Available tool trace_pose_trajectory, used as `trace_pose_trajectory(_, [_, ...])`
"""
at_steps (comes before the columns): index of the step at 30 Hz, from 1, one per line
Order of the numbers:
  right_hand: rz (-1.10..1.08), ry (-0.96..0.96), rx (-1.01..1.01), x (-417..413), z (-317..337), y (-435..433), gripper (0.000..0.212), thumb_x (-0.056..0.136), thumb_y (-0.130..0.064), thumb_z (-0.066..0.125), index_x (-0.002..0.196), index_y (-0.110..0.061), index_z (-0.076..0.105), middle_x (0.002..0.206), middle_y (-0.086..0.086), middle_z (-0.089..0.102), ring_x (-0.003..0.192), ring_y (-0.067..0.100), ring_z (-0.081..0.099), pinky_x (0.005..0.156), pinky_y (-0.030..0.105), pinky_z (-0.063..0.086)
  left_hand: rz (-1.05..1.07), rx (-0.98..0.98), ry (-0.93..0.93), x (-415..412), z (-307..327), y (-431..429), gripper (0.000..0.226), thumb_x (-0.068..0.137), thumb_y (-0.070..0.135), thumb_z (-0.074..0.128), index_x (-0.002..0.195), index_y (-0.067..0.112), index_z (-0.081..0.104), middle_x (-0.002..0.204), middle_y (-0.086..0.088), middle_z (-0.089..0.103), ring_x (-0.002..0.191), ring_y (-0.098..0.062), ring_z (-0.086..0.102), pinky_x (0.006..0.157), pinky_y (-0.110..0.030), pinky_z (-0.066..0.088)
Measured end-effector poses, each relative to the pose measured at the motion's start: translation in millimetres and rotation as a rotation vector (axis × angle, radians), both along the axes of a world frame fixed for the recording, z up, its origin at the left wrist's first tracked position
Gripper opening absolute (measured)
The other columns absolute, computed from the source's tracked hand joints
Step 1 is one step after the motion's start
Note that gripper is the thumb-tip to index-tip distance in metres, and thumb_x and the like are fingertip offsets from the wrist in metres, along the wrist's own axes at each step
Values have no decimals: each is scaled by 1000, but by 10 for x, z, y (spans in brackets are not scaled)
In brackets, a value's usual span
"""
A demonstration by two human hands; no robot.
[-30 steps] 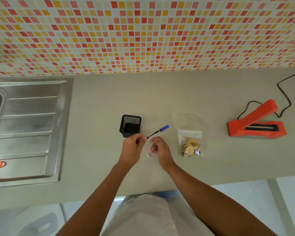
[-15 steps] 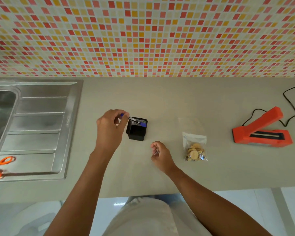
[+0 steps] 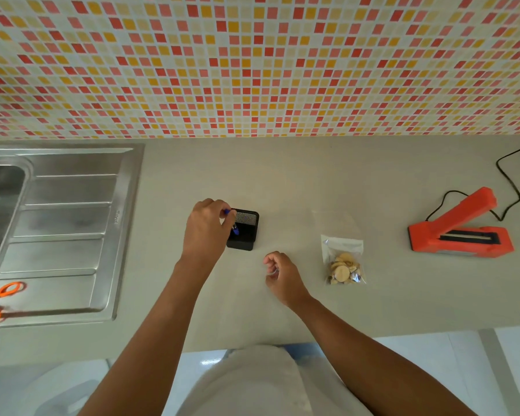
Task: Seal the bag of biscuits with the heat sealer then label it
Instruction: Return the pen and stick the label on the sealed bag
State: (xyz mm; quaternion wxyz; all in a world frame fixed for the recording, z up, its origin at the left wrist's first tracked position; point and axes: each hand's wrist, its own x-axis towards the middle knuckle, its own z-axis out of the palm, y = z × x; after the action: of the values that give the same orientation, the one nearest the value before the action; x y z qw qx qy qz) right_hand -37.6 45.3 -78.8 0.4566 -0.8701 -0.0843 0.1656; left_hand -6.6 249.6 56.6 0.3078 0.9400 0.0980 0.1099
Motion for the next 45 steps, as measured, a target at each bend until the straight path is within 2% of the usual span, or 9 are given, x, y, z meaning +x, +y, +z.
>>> trace_pose_trajectory(7, [-13, -18, 1, -2, -20, 2, 32, 78, 10, 60, 100, -13, 61, 93, 7, 60, 81, 21, 58, 73, 13, 48, 45, 38, 89, -94, -192, -99, 13, 87, 25, 67, 85, 12, 70, 79, -2, 67, 81, -24, 60, 63, -35, 50])
trace_pose_trajectory(10, [-24, -17, 1, -10, -29, 5, 32, 79, 10, 60, 99, -15, 60, 92, 6, 60, 81, 20, 58, 73, 13, 48, 96, 38, 86, -174, -218, -161, 17, 88, 26, 66, 99, 12, 68, 87, -3, 66, 81, -23, 60, 62, -36, 52])
trace_pose_trajectory(13, [-37, -14, 15, -14, -30, -2, 30, 81, 9, 59, 99, -15, 60, 91, 6, 60, 80, 18, 58, 73, 12, 47, 100, -6, -28, -294, -222, -283, 12, 90, 24, 65, 97, 13, 65, 84, 1, 63, 67, -16, 58, 56, -30, 49])
trace_pose_trajectory(16, [-77, 24, 54, -18, -11, -13, 30, 81, 9, 56, 96, -17, 59, 90, 4, 59, 78, 12, 54, 73, 12, 46, 55, -25, -61, -415, -300, -394, 6, 89, 19, 67, 87, 15, 63, 73, 7, 60, 55, -6, 44, 54, -23, 42])
trace_pose_trajectory(20, [-146, 64, 75, -7, -32, 10, 29, 85, 7, 51, 95, -19, 60, 91, 1, 60, 78, 6, 54, 74, 14, 46, -6, -47, 109, -553, -541, -473, 8, 86, 22, 67, 81, 17, 64, 69, 8, 65, 53, -10, 50, 53, -24, 44])
trace_pose_trajectory(24, [-130, 68, 93, 1, -71, -21, 24, 87, 9, 52, 98, -10, 61, 93, 2, 62, 82, 11, 57, 76, 18, 49, -119, -27, 467, -679, -846, -563, 17, 85, 35, 66, 92, 19, 69, 86, 3, 72, 75, -17, 65, 66, -24, 48])
trace_pose_trajectory(26, [-156, 96, 122, 7, -51, -31, 33, 82, 17, 46, 97, -8, 60, 91, 5, 61, 81, 14, 57, 75, 16, 48, -187, -5, 535, -747, -998, -622, 28, 84, 41, 67, 101, 19, 67, 96, 2, 70, 84, -17, 63, 70, -22, 45])
trace_pose_trajectory(32, [-235, 198, 256, 29, -34, -18, 50, 72, 22, 28, 90, -16, 54, 88, 8, 56, 81, 19, 56, 75, 29, 48, -183, 46, 486, -803, -1154, -830, 37, 84, 45, 67, 110, 20, 66, 103, 2, 65, 85, -17, 63, 72, -25, 50])
trace_pose_trajectory(45, [-307, 260, 297, 58, 45, -23, 42, 80, 18, 34, 89, -16, 56, 83, 5, 59, 78, 17, 60, 73, 30, 51, -139, 118, 450, -745, -1168, -963, 23, 95, 35, 56, 104, 17, 69, 98, -2, 69, 81, -18, 66, 69, -23, 49])
